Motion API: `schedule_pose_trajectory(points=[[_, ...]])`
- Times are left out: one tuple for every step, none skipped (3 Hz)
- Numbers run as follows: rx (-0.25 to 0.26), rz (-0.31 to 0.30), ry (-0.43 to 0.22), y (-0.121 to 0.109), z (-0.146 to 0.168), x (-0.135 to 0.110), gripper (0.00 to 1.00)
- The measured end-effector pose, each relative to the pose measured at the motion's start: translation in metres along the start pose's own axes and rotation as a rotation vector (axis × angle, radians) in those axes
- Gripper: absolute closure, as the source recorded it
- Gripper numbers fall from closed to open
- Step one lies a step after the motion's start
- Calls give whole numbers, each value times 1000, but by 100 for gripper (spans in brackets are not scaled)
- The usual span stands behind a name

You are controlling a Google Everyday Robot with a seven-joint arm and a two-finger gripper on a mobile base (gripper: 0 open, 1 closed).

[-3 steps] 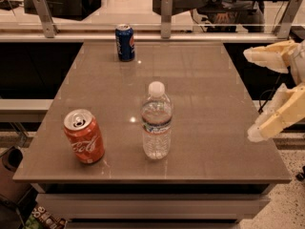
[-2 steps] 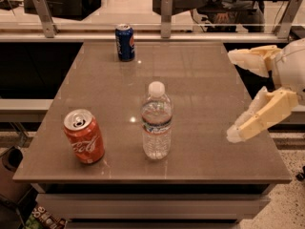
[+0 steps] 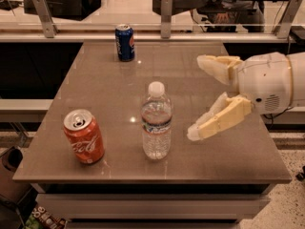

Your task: Move water bottle near pepsi can

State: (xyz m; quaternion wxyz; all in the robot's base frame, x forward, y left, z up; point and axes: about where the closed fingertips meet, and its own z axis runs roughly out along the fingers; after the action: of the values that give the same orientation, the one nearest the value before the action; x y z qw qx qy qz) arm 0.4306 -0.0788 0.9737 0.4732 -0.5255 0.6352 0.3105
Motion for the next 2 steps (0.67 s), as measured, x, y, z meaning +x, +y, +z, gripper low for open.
schedule_pose_trajectory(points=[[-13,26,-95,4,19,2,0],[-15,54,-169,8,33,5,0]])
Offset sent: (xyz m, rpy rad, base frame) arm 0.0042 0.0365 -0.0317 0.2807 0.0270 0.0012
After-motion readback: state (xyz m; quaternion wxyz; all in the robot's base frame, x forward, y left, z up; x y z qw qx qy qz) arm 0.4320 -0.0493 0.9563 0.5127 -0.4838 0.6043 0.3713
